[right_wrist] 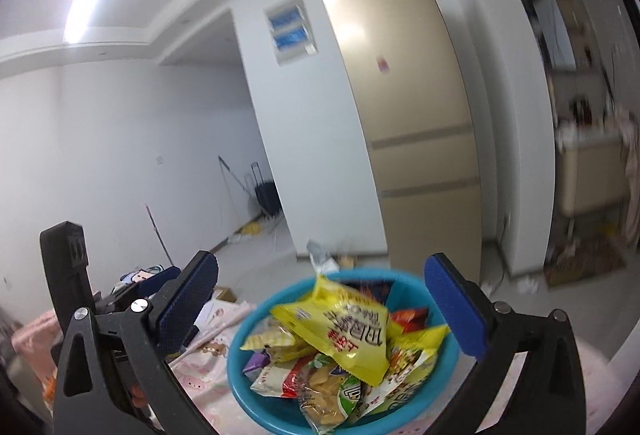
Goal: Organize snacks
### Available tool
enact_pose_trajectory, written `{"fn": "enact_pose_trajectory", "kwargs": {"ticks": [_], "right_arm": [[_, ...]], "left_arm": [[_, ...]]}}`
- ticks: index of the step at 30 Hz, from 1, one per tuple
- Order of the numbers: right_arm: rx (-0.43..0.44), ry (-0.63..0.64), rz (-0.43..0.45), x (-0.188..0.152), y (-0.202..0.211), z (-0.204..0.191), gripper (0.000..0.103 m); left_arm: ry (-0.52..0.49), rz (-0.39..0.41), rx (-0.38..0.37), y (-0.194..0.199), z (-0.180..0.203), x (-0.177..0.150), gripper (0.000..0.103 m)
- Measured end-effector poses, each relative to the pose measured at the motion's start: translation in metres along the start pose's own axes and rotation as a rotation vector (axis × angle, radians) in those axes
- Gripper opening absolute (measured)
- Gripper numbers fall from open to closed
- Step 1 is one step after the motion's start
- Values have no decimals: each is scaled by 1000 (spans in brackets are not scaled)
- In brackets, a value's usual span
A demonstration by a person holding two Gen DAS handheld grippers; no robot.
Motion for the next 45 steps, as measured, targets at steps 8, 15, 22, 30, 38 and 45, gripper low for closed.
{"fn": "enact_pose_trajectory", "kwargs": {"ticks": [8, 15, 22, 30, 38, 45], "right_arm": [[2, 118, 88, 19, 91, -30, 103], [18, 171, 145, 15, 140, -67, 103], [23, 204, 168, -5, 147, -94, 103], [2, 243, 142, -52, 134, -102, 103], [-9, 196, 60, -112, 95, -83, 103], [-50, 206, -16, -162, 70, -73, 103]], "left_arm": [[-156, 151, 123, 91, 61, 6, 103], [-214, 163, 137, 153, 77, -13, 103], [-208, 186, 154, 194, 71, -40, 103], [-181, 160, 111, 187, 57, -78, 103], [-186, 64, 130, 139, 34, -126, 103], [-150, 9, 138, 103, 18, -163, 103]]}}
Point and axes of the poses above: each gripper's, at about its wrist camera, not at the fingertips, and y roughly against the way its jaws point, z to its right, x to its top, the point moved 5 cm from there along -y, roughly the way its jaws point, and after that the axes turned 11 degrees about y, right-handed, at the moved point
